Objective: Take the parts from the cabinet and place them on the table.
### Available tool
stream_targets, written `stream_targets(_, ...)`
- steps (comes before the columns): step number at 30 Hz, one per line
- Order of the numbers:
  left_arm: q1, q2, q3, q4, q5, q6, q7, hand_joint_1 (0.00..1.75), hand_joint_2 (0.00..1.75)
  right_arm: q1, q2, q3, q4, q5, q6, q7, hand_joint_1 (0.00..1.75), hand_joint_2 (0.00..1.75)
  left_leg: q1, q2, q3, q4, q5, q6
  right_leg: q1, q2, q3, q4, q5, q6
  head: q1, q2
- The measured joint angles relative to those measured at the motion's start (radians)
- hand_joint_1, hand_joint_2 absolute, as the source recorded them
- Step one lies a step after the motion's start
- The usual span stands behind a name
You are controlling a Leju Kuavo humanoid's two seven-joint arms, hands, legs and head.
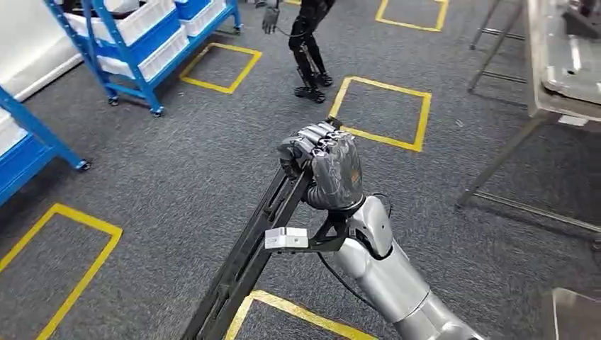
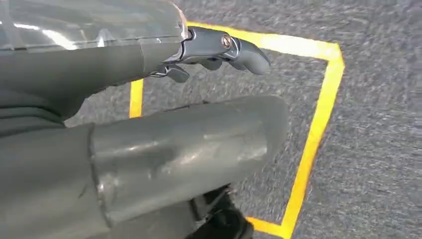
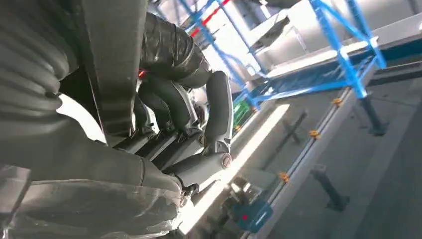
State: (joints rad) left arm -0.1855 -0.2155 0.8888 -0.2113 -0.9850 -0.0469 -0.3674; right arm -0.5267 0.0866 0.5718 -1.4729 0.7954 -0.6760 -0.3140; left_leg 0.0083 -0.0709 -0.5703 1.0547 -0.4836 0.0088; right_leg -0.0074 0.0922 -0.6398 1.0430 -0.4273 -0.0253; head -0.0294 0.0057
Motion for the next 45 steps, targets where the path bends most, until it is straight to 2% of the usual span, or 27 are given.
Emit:
stream_targets(1, 0.001, 0.000, 0.003, 0.000, 0.002, -0.001, -0.002, 0.00, 0.00, -0.001, 0.000, 0.000, 0.000, 0.002, 0.001, 0.000, 1.75, 1.75, 0.002, -0.017, 0.009, -0.024, -0.007, 0.003, 0.004, 0.015, -0.007, 0.005, 0.003, 0.007, 0.000, 0.000)
stream_targets(3, 0.000, 0.000, 0.005, 0.000, 0.006, -0.004, -0.002, 0.00, 0.00, 0.000, 0.002, 0.000, -0.001, 0.003, 0.002, 0.000, 1.75, 1.75, -0.003, -0.001, 0.011, -0.025, -0.009, 0.005, -0.003, 0.034, -0.016, 0.000, 0.012, 0.022, 0.000, 0.000)
stream_targets(5, 0.000, -0.004, 0.005, 0.000, 0.010, -0.006, -0.002, 0.00, 0.00, 0.000, 0.001, 0.000, -0.001, 0.003, 0.002, 0.000, 1.75, 1.75, 0.004, 0.025, 0.015, -0.042, 0.006, 0.021, 0.001, 0.052, -0.021, -0.008, 0.020, 0.038, 0.000, 0.000)
stream_targets(7, -0.001, -0.006, 0.006, 0.000, 0.011, -0.006, -0.002, 0.00, 0.00, 0.000, 0.000, 0.000, -0.003, 0.003, 0.001, 0.001, 1.75, 1.75, 0.002, 0.051, 0.019, -0.055, 0.016, 0.033, 0.006, -0.048, -0.043, 0.043, -0.026, 0.038, 0.002, 0.000)
stream_targets(9, 0.005, -0.006, 0.010, 0.000, 0.011, -0.009, -0.002, 0.00, 0.00, 0.002, 0.000, 0.000, -0.005, 0.003, 0.001, 0.001, 1.75, 1.75, -0.003, 0.081, 0.016, -0.053, 0.016, 0.037, 0.001, -0.077, -0.109, 0.192, -0.105, 0.044, 0.001, 0.000)
stream_targets(11, 0.009, -0.005, 0.011, 0.000, 0.010, -0.009, 0.000, 0.00, 0.00, 0.008, -0.003, 0.000, -0.005, 0.003, 0.001, 0.002, 1.75, 1.75, -0.003, 0.111, 0.012, -0.052, 0.015, 0.037, -0.005, -0.082, -0.148, 0.279, -0.125, 0.050, 0.000, 0.000)
stream_targets(12, 0.009, -0.005, 0.011, 0.000, 0.008, -0.008, 0.000, 0.00, 0.00, 0.011, -0.004, 0.000, -0.005, 0.003, 0.001, 0.002, 1.75, 1.75, -0.003, 0.126, 0.011, -0.050, 0.014, 0.035, -0.007, -0.086, -0.133, 0.254, -0.101, 0.052, 0.001, 0.000)
stream_targets(14, 0.007, -0.006, 0.011, 0.000, 0.001, -0.004, 0.000, 0.00, 0.00, 0.011, -0.005, 0.000, -0.007, 0.003, 0.000, 0.002, 1.75, 1.75, -0.002, 0.149, 0.012, -0.046, 0.008, 0.030, -0.009, -0.108, -0.047, 0.106, -0.029, 0.053, 0.001, 0.000)
stream_targets(15, 0.006, -0.006, 0.011, 0.000, -0.002, -0.003, 0.000, 0.00, 0.00, 0.010, -0.005, 0.000, -0.011, 0.003, 0.000, 0.002, 1.75, 1.75, -0.003, 0.160, 0.014, -0.040, 0.003, 0.025, -0.006, -0.145, 0.005, 0.015, -0.006, 0.050, 0.001, 0.000)
stream_targets(16, 0.005, -0.005, 0.011, 0.000, -0.002, 0.003, 0.002, 0.00, 0.00, 0.010, -0.006, 0.000, -0.015, 0.003, 0.000, 0.002, 1.75, 1.75, -0.012, 0.166, 0.011, -0.036, -0.003, 0.017, 0.008, -0.173, 0.011, 0.002, -0.019, 0.041, 0.001, 0.000)
stream_targets(20, -0.001, -0.006, 0.011, 0.000, -0.002, 0.011, 0.007, 0.00, 0.00, 0.011, -0.010, 0.000, -0.023, 0.003, 0.000, 0.002, 1.75, 1.75, -0.011, 0.202, 0.023, -0.038, -0.009, -0.002, 0.006, -0.122, 0.005, -0.006, -0.013, 0.019, 0.000, 0.000)
stream_targets(21, -0.003, -0.006, 0.011, 0.000, -0.002, 0.011, 0.007, 0.00, 0.00, 0.012, -0.010, 0.000, -0.028, 0.004, -0.001, 0.002, 1.75, 1.75, -0.006, 0.185, 0.020, -0.035, -0.019, -0.011, -0.001, -0.110, 0.011, -0.011, -0.009, 0.012, 0.000, 0.000)
stream_targets(23, -0.003, -0.006, 0.011, 0.000, -0.002, 0.011, 0.008, 0.00, 0.00, 0.008, -0.009, 0.000, -0.031, 0.004, 0.000, 0.002, 1.75, 1.75, 0.002, 0.107, -0.017, 0.064, -0.087, -0.016, -0.002, -0.094, 0.010, -0.012, -0.006, 0.003, 0.000, 0.000)
stream_targets(25, 0.002, -0.006, 0.012, 0.000, -0.002, 0.012, 0.008, 0.00, 0.00, 0.011, -0.009, 0.000, -0.031, 0.004, 0.000, 0.002, 1.75, 1.75, 0.002, 0.081, -0.098, 0.234, -0.156, -0.020, 0.001, -0.069, 0.009, -0.012, -0.005, 0.000, 0.000, 0.000)
stream_targets(27, 0.006, -0.006, 0.012, 0.000, -0.002, 0.012, 0.010, 0.00, 0.00, 0.014, -0.010, 0.000, -0.031, 0.004, 0.000, 0.002, 1.75, 1.75, 0.002, 0.080, -0.124, 0.279, -0.148, -0.020, 0.002, -0.046, 0.009, -0.010, -0.005, 0.000, 0.000, 0.000)
stream_targets(29, 0.005, -0.006, 0.012, 0.000, -0.002, 0.011, 0.011, 0.00, 0.00, 0.014, -0.010, 0.000, -0.031, 0.005, 0.000, 0.002, 1.75, 1.75, 0.002, 0.076, -0.098, 0.210, -0.090, -0.016, 0.003, -0.023, 0.009, -0.007, -0.005, 0.000, 0.000, 0.000)
stream_targets(31, 0.002, -0.005, 0.012, 0.000, -0.003, 0.010, 0.010, 0.00, 0.00, 0.014, -0.010, 0.000, -0.031, 0.005, -0.002, 0.002, 1.75, 1.75, 0.003, 0.050, -0.026, 0.046, -0.001, -0.008, 0.002, 0.002, 0.010, -0.002, -0.005, 0.001, 0.000, 0.000)
stream_targets(32, 0.001, -0.003, 0.012, 0.000, -0.004, 0.009, 0.010, 0.00, 0.00, 0.014, -0.010, 0.000, -0.031, 0.005, -0.002, 0.002, 1.75, 1.75, 0.005, -0.002, -0.004, -0.004, -0.001, -0.002, 0.001, 0.012, 0.007, 0.000, -0.005, 0.004, 0.000, 0.000)
stream_targets(33, 0.001, -0.003, 0.012, 0.000, -0.004, 0.008, 0.007, 0.00, 0.00, 0.013, -0.009, 0.000, -0.031, 0.005, -0.002, 0.004, 1.75, 1.75, 0.007, -0.009, 0.004, -0.026, -0.003, -0.001, 0.003, 0.025, -0.001, 0.006, -0.003, 0.011, 0.000, 0.000)
stream_targets(36, -0.003, -0.002, 0.012, 0.000, -0.005, 0.008, 0.006, 0.00, 0.00, 0.016, -0.011, -0.001, -0.032, 0.005, -0.005, 0.004, 1.75, 1.75, -0.001, 0.021, 0.004, -0.026, 0.003, 0.011, -0.007, 0.059, -0.009, -0.008, 0.012, 0.035, 0.000, 0.000)
stream_targets(37, -0.007, -0.003, 0.012, 0.000, -0.005, 0.008, 0.006, 0.00, 0.00, 0.016, -0.012, -0.001, -0.033, 0.005, -0.005, 0.004, 1.75, 1.75, 0.015, 0.037, 0.009, -0.045, 0.015, 0.023, -0.003, 0.062, -0.012, -0.007, 0.011, 0.041, 0.000, 0.000)
stream_targets(38, -0.010, -0.003, 0.012, 0.000, -0.004, 0.008, 0.005, 0.00, 0.00, 0.017, -0.013, -0.002, -0.035, 0.005, -0.006, 0.004, 1.75, 1.75, 0.009, 0.050, 0.011, -0.052, 0.020, 0.028, 0.003, 0.004, -0.020, 0.013, -0.011, 0.042, 0.001, 0.000)
stream_targets(39, -0.011, -0.003, 0.012, 0.000, -0.004, 0.007, 0.005, 0.00, 0.00, 0.016, -0.013, -0.002, -0.035, 0.005, -0.006, 0.004, 1.75, 1.75, 0.007, 0.061, 0.010, -0.052, 0.022, 0.031, 0.003, -0.035, -0.042, 0.060, -0.046, 0.043, 0.007, 0.000)
stream_targets(40, -0.010, -0.002, 0.012, 0.000, -0.004, 0.007, 0.005, 0.00, 0.00, 0.015, -0.013, -0.002, -0.036, 0.005, -0.006, 0.004, 1.75, 1.75, 0.004, 0.074, 0.009, -0.052, 0.022, 0.032, 0.003, -0.061, -0.076, 0.137, -0.087, 0.046, 0.007, 0.000)
stream_targets(42, -0.005, 0.000, 0.012, 0.000, -0.003, 0.007, 0.005, 0.00, 0.00, 0.019, -0.014, -0.002, -0.035, 0.005, -0.006, 0.004, 1.75, 1.75, 0.002, 0.103, 0.006, -0.050, 0.020, 0.034, -0.001, -0.081, -0.134, 0.262, -0.132, 0.049, 0.007, 0.000)
stream_targets(43, -0.005, 0.001, 0.012, 0.000, -0.003, 0.007, 0.005, 0.00, 0.00, 0.019, -0.016, -0.002, -0.035, 0.005, -0.006, 0.004, 1.75, 1.75, 0.002, 0.114, 0.005, -0.049, 0.019, 0.034, -0.003, -0.084, -0.139, 0.275, -0.128, 0.051, 0.007, 0.000)
stream_targets(45, -0.006, 0.001, 0.012, 0.000, -0.003, 0.007, 0.005, 0.00, 0.00, 0.019, -0.017, -0.003, -0.035, 0.005, -0.006, 0.004, 1.75, 1.75, 0.002, 0.141, 0.004, -0.044, 0.015, 0.030, -0.007, -0.095, -0.086, 0.187, -0.070, 0.053, 0.007, 0.000)
